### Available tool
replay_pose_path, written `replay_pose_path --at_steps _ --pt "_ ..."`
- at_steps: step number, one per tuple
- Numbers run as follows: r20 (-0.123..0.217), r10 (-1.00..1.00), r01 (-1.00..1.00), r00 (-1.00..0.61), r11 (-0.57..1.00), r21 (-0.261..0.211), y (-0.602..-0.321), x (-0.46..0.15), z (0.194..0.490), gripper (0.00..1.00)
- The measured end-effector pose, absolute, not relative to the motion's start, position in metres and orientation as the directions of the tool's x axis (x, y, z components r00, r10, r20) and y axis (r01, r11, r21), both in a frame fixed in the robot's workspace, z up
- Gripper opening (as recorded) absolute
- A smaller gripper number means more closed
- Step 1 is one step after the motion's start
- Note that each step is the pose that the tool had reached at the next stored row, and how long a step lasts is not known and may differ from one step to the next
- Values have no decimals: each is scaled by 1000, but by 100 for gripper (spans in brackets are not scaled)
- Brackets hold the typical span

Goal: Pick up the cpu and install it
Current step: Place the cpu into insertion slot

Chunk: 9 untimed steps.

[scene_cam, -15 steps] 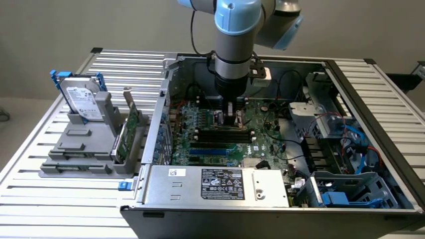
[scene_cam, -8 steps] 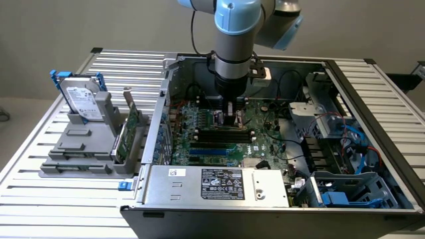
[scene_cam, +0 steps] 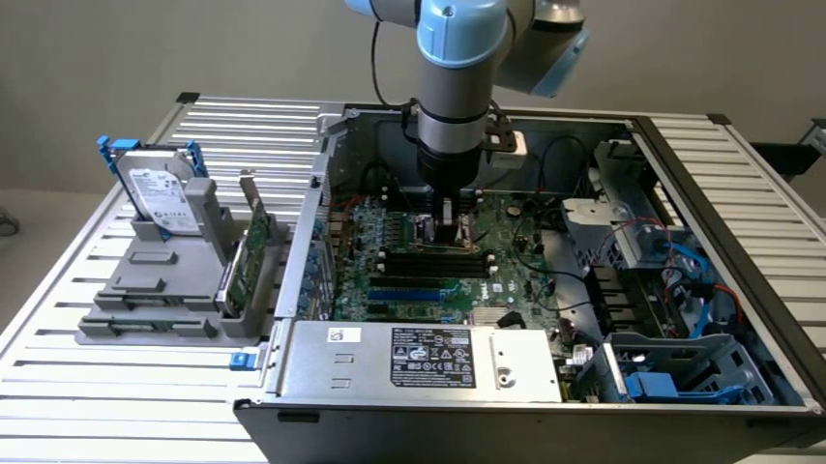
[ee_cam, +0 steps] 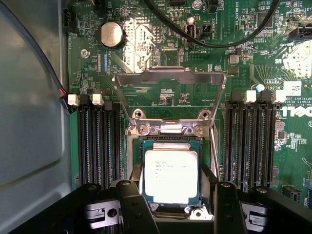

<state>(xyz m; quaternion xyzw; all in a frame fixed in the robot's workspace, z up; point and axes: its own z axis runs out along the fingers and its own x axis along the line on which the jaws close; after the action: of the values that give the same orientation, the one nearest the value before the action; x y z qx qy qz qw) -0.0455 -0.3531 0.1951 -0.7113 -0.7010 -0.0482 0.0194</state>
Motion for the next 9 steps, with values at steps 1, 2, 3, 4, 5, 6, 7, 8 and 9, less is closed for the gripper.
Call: replay_pose_path --at_steps 1,2,3,4,5,6,7,8,9 --pt "95 995 999 13 -17 40 -353 -46 195 55" --pt "94 996 999 13 -16 40 -353 -46 195 55" --pt "93 996 999 13 -16 40 -353 -46 195 55" --pt "92 996 999 13 -16 40 -353 -46 195 55" --pt "92 996 999 13 -16 41 -353 -46 195 55" --pt "92 996 999 13 -16 41 -353 -46 195 55" --pt "92 996 999 13 -16 42 -353 -46 195 55" --pt "92 996 999 13 -16 42 -353 -46 195 55" --pt "92 996 999 13 -16 42 -353 -46 195 55"
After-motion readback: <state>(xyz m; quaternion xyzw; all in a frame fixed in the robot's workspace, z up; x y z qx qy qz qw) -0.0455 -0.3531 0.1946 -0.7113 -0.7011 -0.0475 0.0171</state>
